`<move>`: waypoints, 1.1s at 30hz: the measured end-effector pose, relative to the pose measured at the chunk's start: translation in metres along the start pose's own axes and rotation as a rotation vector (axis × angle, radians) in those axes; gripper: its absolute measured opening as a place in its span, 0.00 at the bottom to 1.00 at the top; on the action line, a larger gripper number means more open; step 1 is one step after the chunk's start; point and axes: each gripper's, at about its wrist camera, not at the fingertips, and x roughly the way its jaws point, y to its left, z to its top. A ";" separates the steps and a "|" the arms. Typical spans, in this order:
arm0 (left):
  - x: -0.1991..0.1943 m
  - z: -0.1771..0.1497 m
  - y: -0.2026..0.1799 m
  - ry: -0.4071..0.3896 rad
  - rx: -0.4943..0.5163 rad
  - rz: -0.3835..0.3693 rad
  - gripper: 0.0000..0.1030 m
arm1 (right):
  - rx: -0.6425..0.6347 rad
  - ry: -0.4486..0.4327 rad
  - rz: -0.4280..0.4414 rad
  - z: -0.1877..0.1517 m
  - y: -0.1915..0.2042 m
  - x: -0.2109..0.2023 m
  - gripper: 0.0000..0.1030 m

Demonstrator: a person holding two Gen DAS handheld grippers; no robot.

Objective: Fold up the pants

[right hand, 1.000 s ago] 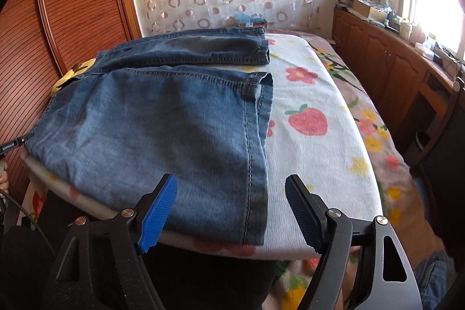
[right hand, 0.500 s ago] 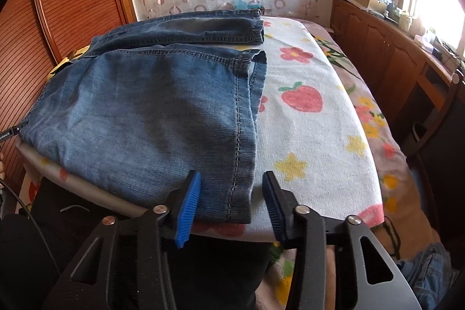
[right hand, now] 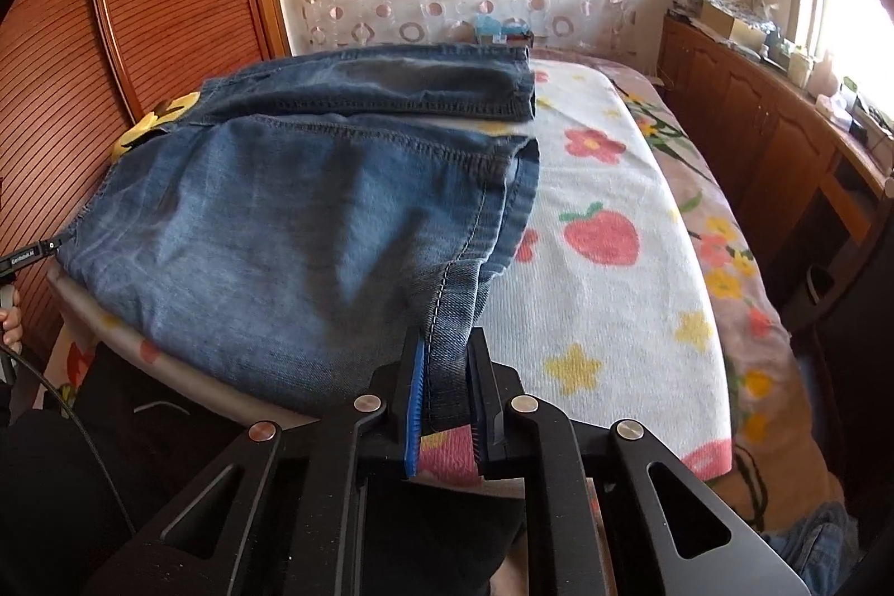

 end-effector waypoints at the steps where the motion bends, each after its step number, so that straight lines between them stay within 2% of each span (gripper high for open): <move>1: 0.000 0.001 0.000 0.002 -0.006 -0.004 0.62 | -0.001 -0.005 -0.001 0.001 0.000 -0.001 0.13; 5: -0.004 0.002 0.005 -0.005 -0.035 -0.036 0.55 | -0.005 -0.017 0.002 0.002 0.002 -0.001 0.13; 9: -0.002 0.003 0.002 -0.004 -0.016 -0.022 0.49 | -0.002 -0.020 0.006 0.000 0.004 0.000 0.13; 19: -0.009 0.006 -0.006 -0.029 0.004 -0.048 0.19 | 0.001 -0.036 0.013 0.006 -0.001 0.002 0.13; 24: -0.020 0.017 -0.014 -0.063 0.029 -0.047 0.16 | 0.003 -0.069 0.034 0.013 -0.001 0.000 0.13; 33: -0.043 0.060 -0.045 -0.176 0.101 -0.066 0.13 | -0.002 -0.143 0.043 0.037 -0.008 -0.004 0.12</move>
